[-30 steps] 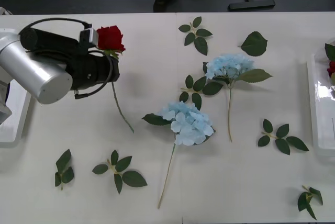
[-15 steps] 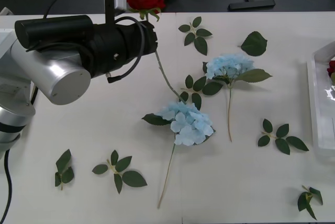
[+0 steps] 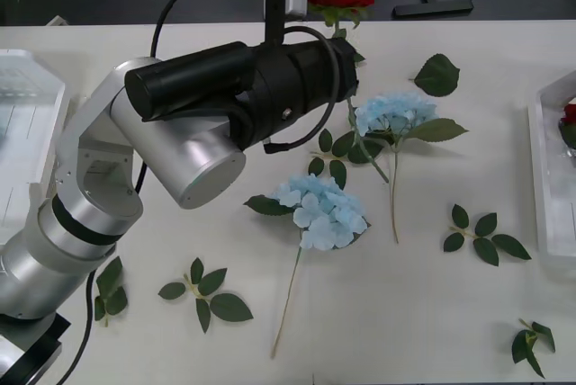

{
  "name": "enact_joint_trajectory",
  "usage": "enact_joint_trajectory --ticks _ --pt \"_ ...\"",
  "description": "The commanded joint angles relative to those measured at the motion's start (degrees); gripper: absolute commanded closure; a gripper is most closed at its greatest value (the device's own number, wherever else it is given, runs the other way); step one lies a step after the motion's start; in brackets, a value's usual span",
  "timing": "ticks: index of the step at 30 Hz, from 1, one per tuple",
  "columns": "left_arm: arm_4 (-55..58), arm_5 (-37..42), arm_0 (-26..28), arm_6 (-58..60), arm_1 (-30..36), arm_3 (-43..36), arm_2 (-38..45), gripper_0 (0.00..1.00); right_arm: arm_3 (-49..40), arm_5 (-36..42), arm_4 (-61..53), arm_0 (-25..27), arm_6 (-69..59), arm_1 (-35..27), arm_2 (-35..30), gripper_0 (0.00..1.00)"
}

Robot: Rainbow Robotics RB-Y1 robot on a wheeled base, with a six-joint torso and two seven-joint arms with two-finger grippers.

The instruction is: Place the red flowers into the right box and the blue flowers into the left box. If a person shows an open palm, hand one flower to the person first, then continue sorting.

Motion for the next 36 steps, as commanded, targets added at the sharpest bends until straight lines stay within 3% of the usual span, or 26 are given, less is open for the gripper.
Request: enact_joint_trajectory --ticks 1,12,15,20,26,36 --pt "-3.3 -1.2 -4.4 -0.6 -4.9 -2.7 -2.4 1.0 -1.9 4.2 -5.4 -4.1 10.7 -5.1 -4.9 0.14" --pt "-7.0 -4.4 -5.6 0.3 -8.6 -2.6 -4.7 1.0 -9.6 18.1 -17.5 -5.7 37.7 -12.3 -20.2 0.13" --pt "-7.2 -4.7 -5.6 0.5 -8.6 -2.7 -4.8 1.0 -10.2 25.2 -26.6 -5.6 46.4 -13.1 -23.6 0.13" --pt "-7.2 -4.7 -5.6 0.5 -8.6 -2.7 -4.8 1.0 -10.2 33.3 -43.1 -3.9 51.0 -12.6 -20.2 0.13" --pt "-7.2 -4.7 -5.6 0.5 -8.6 -2.7 -4.8 1.0 -11.8 36.2 -62.1 -0.7 50.9 -11.2 -11.5 0.13" --pt "-7.2 -4.7 -5.6 0.5 -8.6 -2.7 -4.8 1.0 -22.3 40.6 -77.9 5.6 42.5 -9.5 -10.0 0.13"
